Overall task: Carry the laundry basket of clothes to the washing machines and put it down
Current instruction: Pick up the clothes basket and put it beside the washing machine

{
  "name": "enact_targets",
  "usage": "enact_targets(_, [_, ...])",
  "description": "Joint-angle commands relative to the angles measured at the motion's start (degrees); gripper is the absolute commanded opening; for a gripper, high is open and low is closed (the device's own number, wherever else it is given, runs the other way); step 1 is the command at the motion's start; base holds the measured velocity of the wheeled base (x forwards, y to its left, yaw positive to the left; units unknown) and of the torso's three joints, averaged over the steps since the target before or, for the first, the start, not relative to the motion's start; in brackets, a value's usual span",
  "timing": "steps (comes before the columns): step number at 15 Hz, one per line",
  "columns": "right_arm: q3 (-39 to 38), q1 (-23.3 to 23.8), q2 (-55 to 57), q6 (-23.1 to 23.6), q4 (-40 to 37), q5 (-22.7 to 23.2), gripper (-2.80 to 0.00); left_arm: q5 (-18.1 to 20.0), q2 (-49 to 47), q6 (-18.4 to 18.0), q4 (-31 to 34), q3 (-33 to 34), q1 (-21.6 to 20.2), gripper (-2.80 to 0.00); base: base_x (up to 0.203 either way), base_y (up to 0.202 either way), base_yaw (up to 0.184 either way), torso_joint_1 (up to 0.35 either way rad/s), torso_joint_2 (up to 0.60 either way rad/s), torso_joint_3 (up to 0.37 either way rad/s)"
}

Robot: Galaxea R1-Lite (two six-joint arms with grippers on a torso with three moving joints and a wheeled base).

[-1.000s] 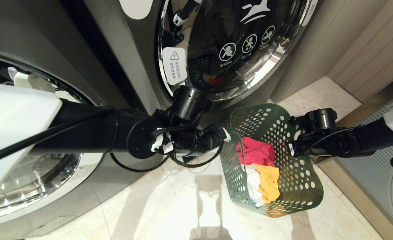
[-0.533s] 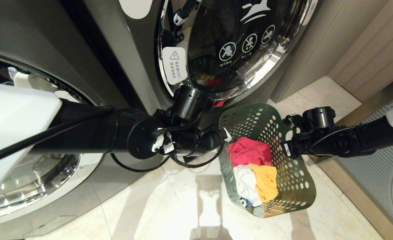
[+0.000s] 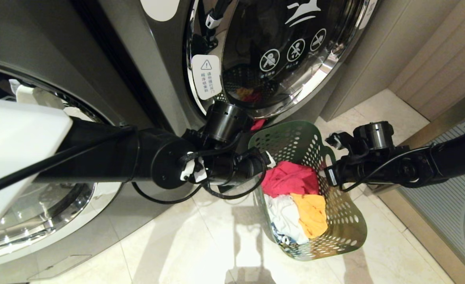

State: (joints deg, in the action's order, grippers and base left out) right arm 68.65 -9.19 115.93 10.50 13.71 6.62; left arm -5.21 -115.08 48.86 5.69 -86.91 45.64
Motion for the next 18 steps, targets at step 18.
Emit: enact_targets(18, [10.42,1.13,6.24,2.06,-0.25,7.00,-2.80,-0.16,0.21,0.27,-0.07,0.07,0.68,0.00,0.000,0.000,0.000,0.000,0.00,0.000])
